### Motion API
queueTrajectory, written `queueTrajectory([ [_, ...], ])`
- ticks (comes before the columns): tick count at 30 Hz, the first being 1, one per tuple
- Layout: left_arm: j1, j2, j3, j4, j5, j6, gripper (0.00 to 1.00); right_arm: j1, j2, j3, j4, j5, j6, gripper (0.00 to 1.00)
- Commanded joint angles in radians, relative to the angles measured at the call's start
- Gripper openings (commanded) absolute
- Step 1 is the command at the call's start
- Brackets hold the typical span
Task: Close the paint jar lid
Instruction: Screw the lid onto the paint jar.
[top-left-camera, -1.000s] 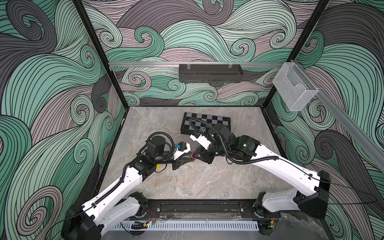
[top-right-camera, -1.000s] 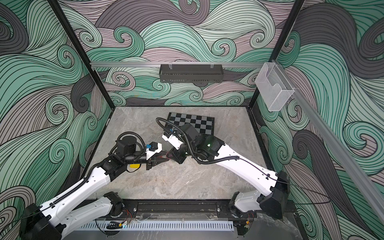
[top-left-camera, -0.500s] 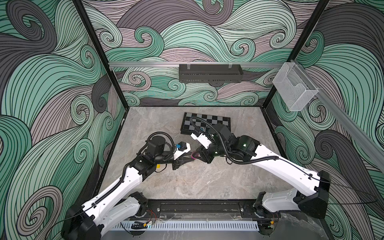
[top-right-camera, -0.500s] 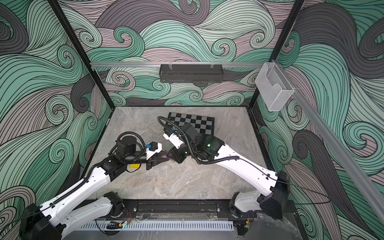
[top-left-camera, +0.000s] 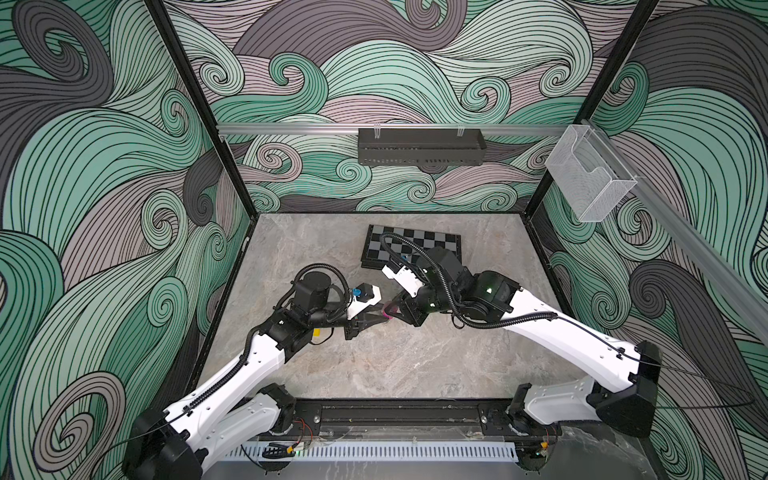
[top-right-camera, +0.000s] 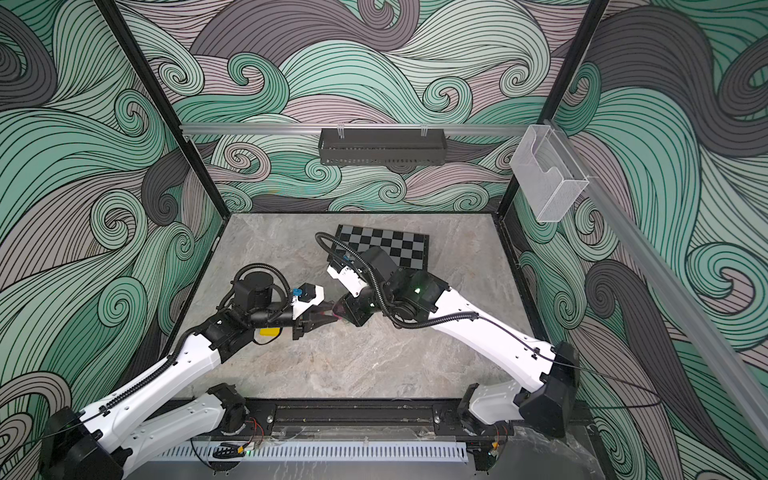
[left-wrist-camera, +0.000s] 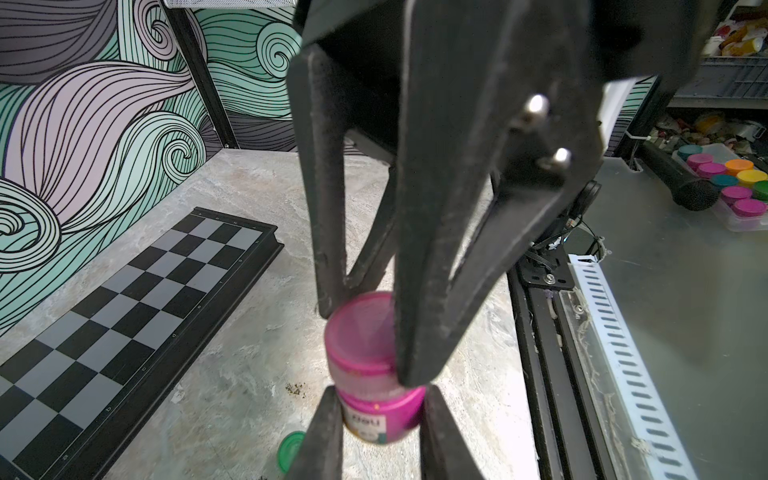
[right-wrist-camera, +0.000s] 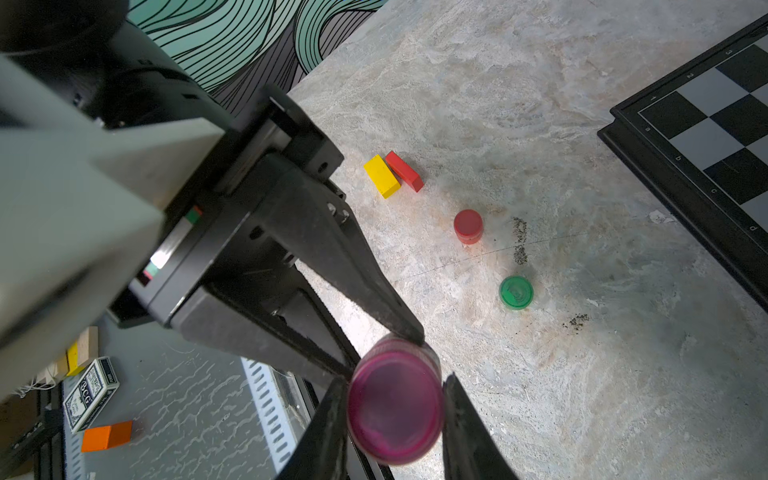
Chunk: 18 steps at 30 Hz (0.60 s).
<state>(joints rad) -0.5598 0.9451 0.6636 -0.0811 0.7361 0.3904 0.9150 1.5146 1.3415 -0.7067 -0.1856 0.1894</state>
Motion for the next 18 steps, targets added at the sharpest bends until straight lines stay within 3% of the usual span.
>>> queueTrajectory([
  [1, -0.006, 0.001, 0.022, 0.024, -0.009, 0.007, 0.10, 0.007, 0.007, 0.042, 0.058, -0.012, 0.025, 0.27],
  [12, -0.005, -0.001, 0.021, 0.026, -0.015, 0.007, 0.10, 0.008, 0.005, 0.044, 0.058, -0.012, 0.039, 0.42],
  [18, -0.006, -0.002, 0.021, 0.026, -0.014, 0.006, 0.10, 0.008, 0.005, 0.042, 0.059, -0.012, 0.045, 0.44],
])
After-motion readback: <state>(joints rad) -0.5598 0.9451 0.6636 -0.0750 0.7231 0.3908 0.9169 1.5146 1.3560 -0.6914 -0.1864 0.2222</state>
